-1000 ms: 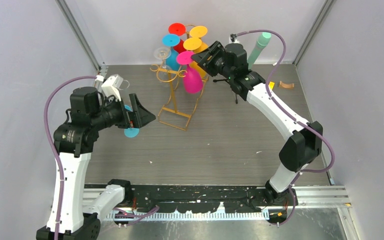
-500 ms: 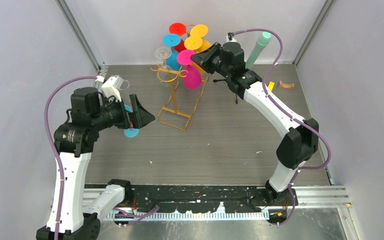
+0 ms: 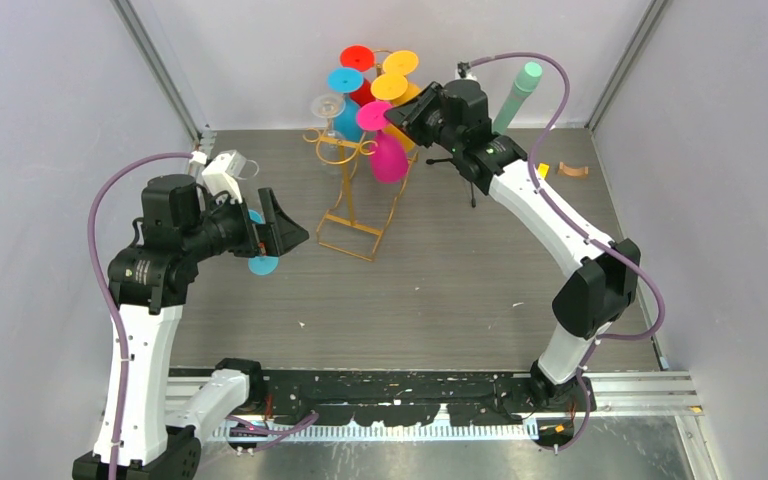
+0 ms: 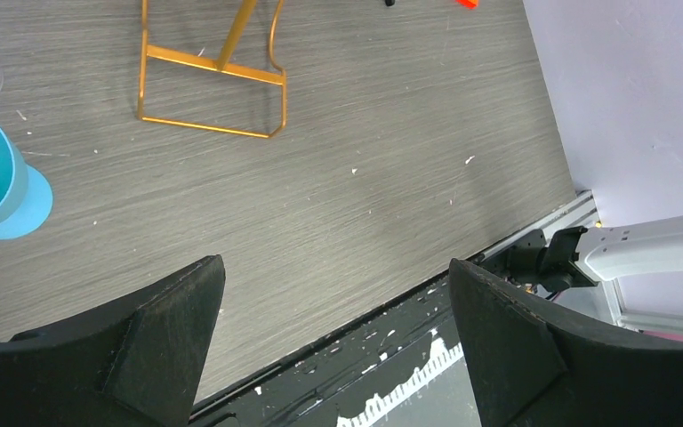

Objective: Take the wine glass off the wine glass rack

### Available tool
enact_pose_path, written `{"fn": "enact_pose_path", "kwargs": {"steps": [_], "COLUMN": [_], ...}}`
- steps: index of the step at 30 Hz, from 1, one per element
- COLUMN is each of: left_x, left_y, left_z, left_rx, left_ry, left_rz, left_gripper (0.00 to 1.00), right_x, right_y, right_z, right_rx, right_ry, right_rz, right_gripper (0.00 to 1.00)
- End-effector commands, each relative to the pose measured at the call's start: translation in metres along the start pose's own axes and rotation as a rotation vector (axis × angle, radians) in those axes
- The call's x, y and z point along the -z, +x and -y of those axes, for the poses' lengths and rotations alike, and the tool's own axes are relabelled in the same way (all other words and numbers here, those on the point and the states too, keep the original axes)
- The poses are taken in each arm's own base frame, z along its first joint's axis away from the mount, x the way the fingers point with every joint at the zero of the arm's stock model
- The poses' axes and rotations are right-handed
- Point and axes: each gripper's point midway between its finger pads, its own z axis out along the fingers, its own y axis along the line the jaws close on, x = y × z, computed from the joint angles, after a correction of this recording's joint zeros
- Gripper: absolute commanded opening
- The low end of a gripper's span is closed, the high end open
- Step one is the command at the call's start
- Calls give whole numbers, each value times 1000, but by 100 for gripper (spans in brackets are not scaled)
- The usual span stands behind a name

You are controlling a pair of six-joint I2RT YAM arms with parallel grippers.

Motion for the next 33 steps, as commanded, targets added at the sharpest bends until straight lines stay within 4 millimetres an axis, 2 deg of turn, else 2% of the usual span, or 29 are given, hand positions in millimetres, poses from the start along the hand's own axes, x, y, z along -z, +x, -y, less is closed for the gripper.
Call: {"fn": "enact_pose_path", "kwargs": {"steps": [1,4,8,12,17,21,28,33], "left_x": [0,0,0,0,-2,-2,-1,-1], "left_y": [0,-1,-1,-1,-1,-1,-2,-2], "left_z": [-2,-2,-3,-4,-5,-5,-6,-8], "left_rx": [-22,-25,-26,-27,-25,-25,-28,-29], "left_ry": [-7,-9,-12,-16,-19,-22,-30,-36], "left_rz": [5,8,7,9,5,5,7,9], "left_gripper": [100,100,100,100,100,100,100,100], "right_x": [11,10,8,6,4,3,9,15], "right_y": [-23,-21,-19,-16,-7,-1,-6,-12], "right_z": [-17,-12,-9,-13,-21,-24,-23,-28], "right_rx": [28,37,42,32,8,-7,18,39], "right_ry": [-7,19,32,12,-40,-59,-42,-40], "right_rz": [59,48,44,28,-21,-49,-31,-15], "right_gripper": [29,30,26,26,32,32,5,1]}}
